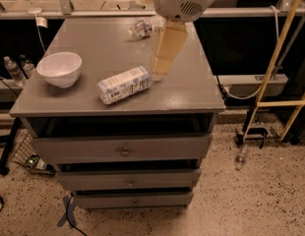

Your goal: Place blue plastic bottle into white bowl

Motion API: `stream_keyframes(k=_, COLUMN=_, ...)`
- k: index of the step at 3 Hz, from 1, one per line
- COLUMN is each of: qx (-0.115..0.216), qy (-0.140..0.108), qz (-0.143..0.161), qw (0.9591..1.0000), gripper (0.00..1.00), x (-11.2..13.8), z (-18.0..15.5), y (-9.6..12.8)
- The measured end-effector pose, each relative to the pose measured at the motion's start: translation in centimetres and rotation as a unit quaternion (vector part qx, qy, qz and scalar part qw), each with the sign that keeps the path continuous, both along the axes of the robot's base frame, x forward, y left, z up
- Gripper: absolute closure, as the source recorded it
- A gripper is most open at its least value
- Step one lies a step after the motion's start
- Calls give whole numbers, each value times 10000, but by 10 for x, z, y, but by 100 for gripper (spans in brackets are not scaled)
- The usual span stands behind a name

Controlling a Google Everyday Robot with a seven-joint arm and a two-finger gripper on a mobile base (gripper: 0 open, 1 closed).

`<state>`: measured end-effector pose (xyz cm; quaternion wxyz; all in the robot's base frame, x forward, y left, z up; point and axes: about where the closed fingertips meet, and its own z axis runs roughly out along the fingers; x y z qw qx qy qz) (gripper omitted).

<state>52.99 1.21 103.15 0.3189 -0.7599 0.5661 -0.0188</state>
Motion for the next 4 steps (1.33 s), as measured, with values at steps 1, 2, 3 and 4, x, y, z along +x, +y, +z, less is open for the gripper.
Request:
stream_keyframes(k=1, qx=-165, qy=373, qz=270, qw=9988, gripper=0, x=44, z=-48, y=2)
stream_keyframes(k=2, qx=-548, qy=733, qz=430, qw=9949, gripper=0, x=76, z=-97, y=10)
stream_keyframes(k=3, qx=-1114, qy=1016, qz=575, qw=9869, gripper=0, x=95, z=-137, y=19)
stream_keyframes(k=4, qx=-1574, qy=1263, qz=707, qw=9769, gripper=13, x=105, z=-165, y=28)
